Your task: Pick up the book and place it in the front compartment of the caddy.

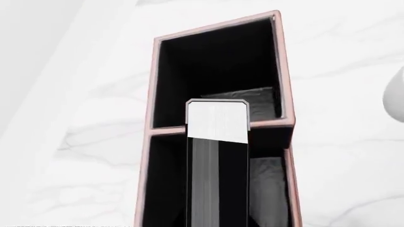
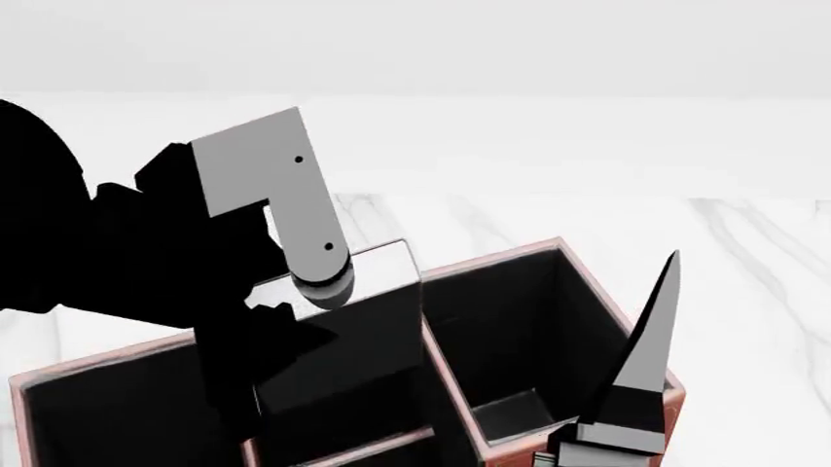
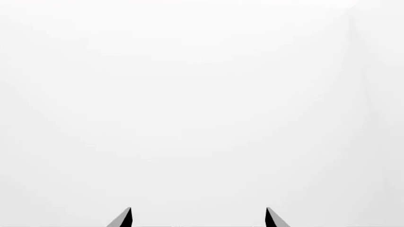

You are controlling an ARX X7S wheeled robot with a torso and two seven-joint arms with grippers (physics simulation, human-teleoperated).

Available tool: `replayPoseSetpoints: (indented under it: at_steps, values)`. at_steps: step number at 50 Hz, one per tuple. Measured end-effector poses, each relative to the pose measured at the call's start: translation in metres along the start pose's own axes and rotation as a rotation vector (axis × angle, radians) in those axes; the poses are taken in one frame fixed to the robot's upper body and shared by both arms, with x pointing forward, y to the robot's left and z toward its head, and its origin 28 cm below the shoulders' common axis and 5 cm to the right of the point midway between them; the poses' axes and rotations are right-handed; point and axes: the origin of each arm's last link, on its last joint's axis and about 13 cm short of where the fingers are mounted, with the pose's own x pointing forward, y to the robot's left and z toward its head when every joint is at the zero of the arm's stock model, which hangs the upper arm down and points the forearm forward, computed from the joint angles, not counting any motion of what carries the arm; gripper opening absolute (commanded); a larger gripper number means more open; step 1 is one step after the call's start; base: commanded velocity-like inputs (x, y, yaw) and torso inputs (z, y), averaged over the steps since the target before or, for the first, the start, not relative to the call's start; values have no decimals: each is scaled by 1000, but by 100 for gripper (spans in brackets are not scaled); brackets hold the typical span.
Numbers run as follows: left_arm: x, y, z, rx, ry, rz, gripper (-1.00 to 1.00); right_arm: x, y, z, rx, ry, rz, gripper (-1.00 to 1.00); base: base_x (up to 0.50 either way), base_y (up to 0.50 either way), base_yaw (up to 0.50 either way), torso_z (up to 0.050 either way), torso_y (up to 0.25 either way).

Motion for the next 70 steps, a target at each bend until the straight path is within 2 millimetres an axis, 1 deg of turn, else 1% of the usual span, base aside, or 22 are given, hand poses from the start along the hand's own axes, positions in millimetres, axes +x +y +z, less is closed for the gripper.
replayPoseSetpoints:
  at_steps: [11, 43, 70]
  values:
    - [13, 2, -9, -11, 15, 3, -100, 0, 0, -1, 0, 3, 0, 100, 0, 0, 0, 0, 2]
    - [40, 8, -28, -19, 13, 47, -100, 1, 0, -4, -3, 9, 1, 100, 0, 0, 0, 0, 1]
    - [67, 8, -45, -25, -2, 52, -100, 1, -1, -6, -6, 14, -3, 100, 0, 0, 0, 0, 1]
